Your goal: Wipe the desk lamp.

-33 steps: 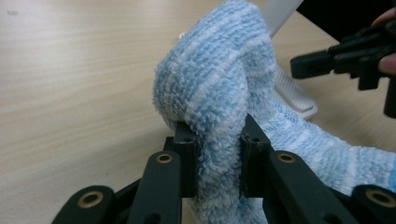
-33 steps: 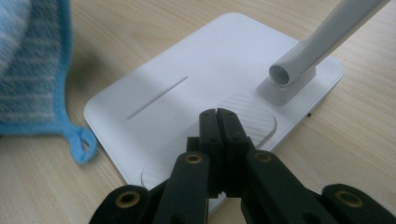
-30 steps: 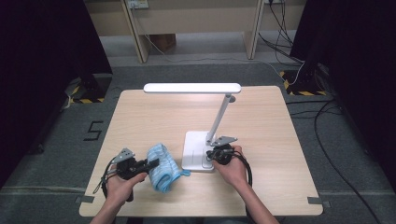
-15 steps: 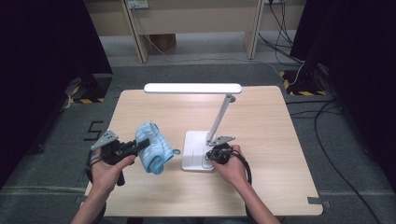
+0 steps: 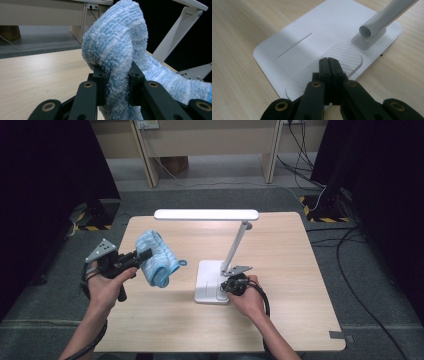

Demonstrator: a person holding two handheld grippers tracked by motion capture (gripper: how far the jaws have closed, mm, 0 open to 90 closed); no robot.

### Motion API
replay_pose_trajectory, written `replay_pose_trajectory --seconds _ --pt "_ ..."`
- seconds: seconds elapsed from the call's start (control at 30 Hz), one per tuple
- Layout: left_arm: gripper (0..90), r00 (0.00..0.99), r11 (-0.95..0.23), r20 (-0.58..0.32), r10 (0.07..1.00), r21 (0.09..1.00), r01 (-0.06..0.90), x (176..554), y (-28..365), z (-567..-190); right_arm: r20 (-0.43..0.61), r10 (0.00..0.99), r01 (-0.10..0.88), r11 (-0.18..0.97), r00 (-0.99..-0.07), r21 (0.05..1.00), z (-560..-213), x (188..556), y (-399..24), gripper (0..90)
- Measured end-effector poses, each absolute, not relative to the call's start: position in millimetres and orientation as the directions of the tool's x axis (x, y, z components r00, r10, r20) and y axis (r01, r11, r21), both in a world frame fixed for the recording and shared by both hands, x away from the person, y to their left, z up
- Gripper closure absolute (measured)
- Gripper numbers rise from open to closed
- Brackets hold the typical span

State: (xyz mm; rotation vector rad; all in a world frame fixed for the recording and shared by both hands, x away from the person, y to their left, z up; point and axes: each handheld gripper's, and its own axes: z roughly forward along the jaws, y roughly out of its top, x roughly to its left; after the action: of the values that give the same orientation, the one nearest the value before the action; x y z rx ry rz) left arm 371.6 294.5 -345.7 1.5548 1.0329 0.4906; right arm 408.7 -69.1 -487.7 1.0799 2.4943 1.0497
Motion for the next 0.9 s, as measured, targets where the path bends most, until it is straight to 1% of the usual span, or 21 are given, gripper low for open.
replay_pose_trajectory --seconds 0.2,0.43,0.9 --pt "73.1 0.527 0.027 -0.202 0.825 0.947 0.32 378 299 -331 0.073 0.707 0.547 0.472 -0.703 0.692 -488 409 -69 90.0" --pt "73.1 0.533 0.043 -0.201 0.822 0.955 0.293 380 304 -312 0.074 0.706 0.546 0.473 -0.705 0.692 -488 410 -70 90.0" --pt "73.1 0.536 0.067 -0.209 0.818 0.96 0.273 387 311 -287 0.076 0.707 0.55 0.472 -0.703 0.69 -487 410 -70 90.0"
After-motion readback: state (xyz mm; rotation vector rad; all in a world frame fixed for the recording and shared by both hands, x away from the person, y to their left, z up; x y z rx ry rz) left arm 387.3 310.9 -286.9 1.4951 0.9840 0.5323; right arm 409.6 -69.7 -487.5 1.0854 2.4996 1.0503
